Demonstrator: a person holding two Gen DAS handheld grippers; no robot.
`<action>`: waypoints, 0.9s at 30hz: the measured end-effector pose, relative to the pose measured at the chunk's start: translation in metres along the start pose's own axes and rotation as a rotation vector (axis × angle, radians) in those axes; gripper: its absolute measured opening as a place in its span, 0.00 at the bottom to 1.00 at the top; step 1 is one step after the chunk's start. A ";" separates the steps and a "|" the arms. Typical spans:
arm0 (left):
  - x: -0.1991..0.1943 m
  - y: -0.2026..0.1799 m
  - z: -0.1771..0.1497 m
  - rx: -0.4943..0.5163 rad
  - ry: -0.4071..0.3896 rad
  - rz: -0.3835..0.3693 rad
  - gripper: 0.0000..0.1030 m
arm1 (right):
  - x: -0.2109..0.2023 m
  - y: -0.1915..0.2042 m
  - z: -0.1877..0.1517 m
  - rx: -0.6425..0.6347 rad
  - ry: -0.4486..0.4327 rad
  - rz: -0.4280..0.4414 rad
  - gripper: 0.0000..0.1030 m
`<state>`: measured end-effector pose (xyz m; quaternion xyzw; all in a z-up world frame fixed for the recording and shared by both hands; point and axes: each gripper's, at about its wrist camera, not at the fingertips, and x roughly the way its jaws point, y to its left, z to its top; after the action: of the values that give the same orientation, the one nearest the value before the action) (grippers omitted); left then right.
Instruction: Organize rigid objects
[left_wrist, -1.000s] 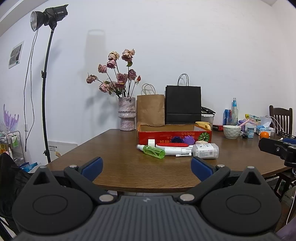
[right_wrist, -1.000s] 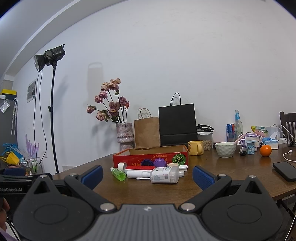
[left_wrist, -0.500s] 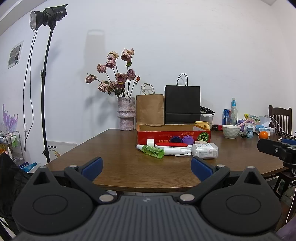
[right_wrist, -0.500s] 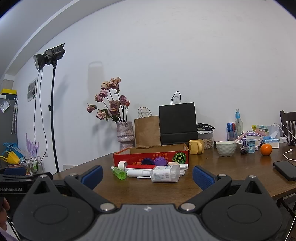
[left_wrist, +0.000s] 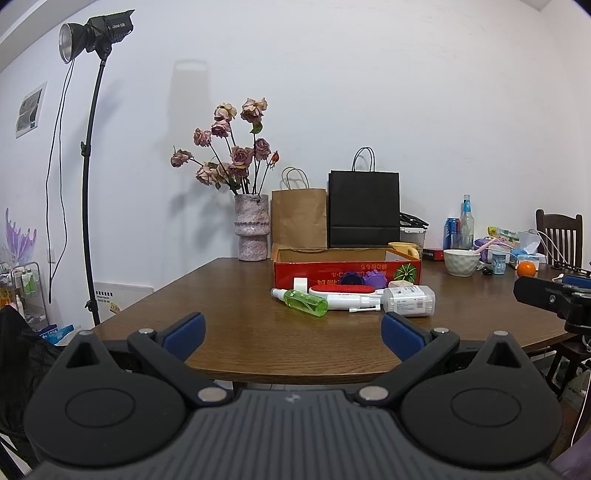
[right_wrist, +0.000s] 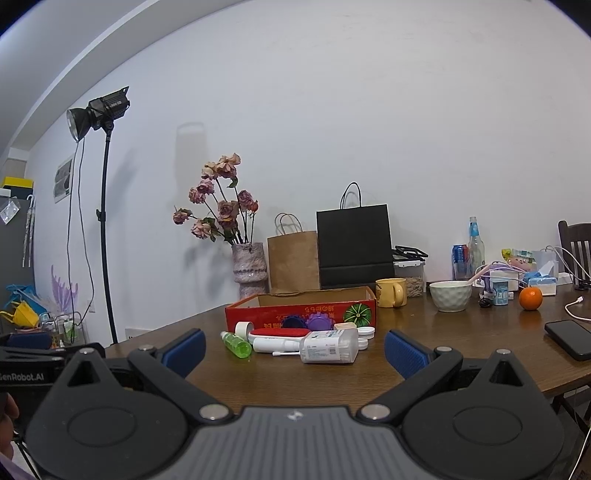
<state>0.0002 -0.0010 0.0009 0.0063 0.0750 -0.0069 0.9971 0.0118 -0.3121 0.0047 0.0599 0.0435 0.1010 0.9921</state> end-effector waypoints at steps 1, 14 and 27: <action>0.000 0.000 0.000 0.002 -0.001 0.002 1.00 | 0.000 0.000 0.000 0.000 0.001 0.000 1.00; 0.029 0.008 -0.004 0.034 -0.009 0.028 1.00 | 0.027 -0.017 0.001 -0.026 0.011 -0.047 1.00; 0.150 -0.010 0.020 -0.047 0.130 -0.100 1.00 | 0.150 -0.064 0.004 0.137 0.102 -0.048 1.00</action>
<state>0.1516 -0.0131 -0.0017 -0.0206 0.1400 -0.0546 0.9884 0.1710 -0.3444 -0.0109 0.1214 0.1024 0.0769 0.9843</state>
